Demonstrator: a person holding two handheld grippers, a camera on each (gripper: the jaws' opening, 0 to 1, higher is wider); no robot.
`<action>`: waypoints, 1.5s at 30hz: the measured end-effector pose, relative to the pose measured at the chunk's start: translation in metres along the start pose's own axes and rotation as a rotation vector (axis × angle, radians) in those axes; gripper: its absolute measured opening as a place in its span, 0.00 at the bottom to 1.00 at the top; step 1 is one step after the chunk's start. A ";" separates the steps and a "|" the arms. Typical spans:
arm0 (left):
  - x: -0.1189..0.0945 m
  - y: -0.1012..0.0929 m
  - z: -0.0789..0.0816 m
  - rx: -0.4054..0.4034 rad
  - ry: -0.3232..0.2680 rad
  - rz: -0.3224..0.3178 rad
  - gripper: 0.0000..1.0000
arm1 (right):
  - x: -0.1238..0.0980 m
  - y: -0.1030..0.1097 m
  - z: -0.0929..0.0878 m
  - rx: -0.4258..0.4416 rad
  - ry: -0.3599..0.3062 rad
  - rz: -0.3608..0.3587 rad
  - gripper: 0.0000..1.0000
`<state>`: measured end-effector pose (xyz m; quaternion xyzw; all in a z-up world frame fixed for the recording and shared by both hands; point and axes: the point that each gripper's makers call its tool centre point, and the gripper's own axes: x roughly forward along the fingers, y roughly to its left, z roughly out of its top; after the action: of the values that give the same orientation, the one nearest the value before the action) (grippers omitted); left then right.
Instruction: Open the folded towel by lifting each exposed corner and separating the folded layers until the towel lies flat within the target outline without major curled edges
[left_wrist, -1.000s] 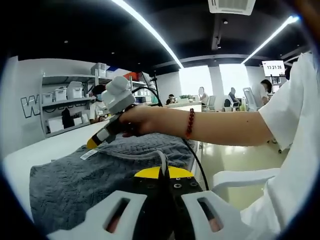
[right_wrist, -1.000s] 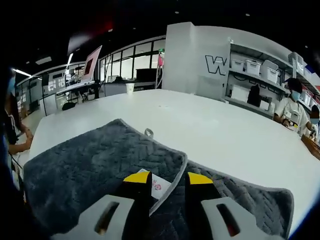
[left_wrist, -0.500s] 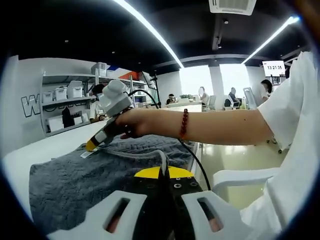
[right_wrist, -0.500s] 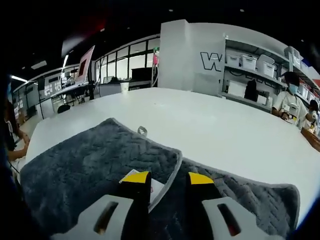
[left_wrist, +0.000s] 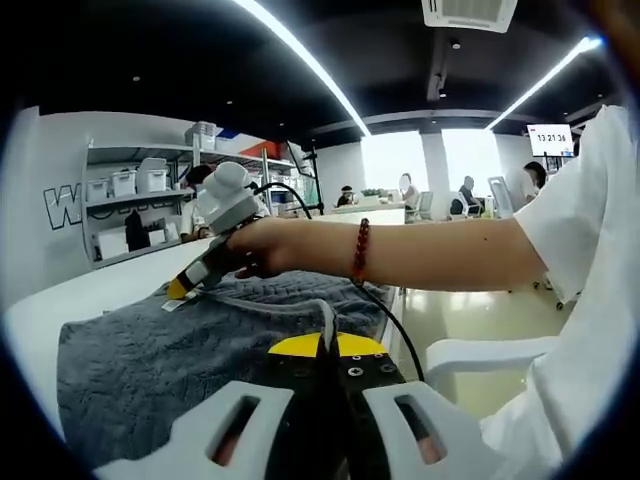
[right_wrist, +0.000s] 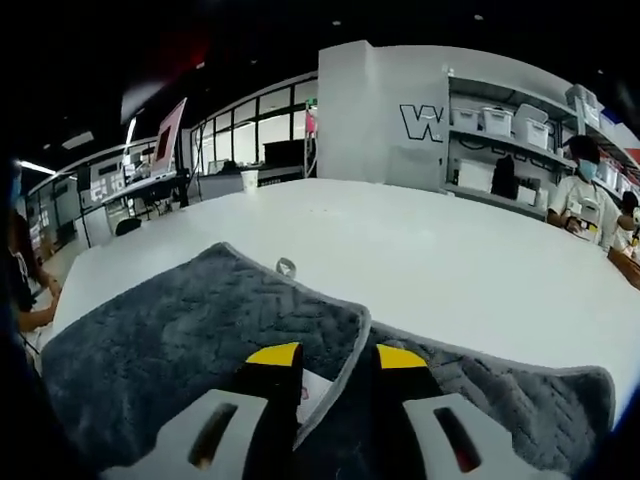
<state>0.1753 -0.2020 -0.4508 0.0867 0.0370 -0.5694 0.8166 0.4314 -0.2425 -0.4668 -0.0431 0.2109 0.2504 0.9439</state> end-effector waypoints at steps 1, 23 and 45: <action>0.000 0.000 0.000 0.001 0.000 0.001 0.03 | 0.000 0.000 0.000 0.004 0.002 -0.001 0.22; -0.003 0.000 0.000 0.002 -0.004 0.003 0.03 | 0.010 -0.003 0.009 0.104 -0.061 0.011 0.00; -0.008 -0.005 0.013 -0.034 -0.064 -0.032 0.02 | 0.021 -0.027 0.032 0.176 -0.105 -0.021 0.00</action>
<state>0.1674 -0.1987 -0.4376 0.0541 0.0221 -0.5840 0.8097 0.4731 -0.2511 -0.4468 0.0511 0.1816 0.2229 0.9564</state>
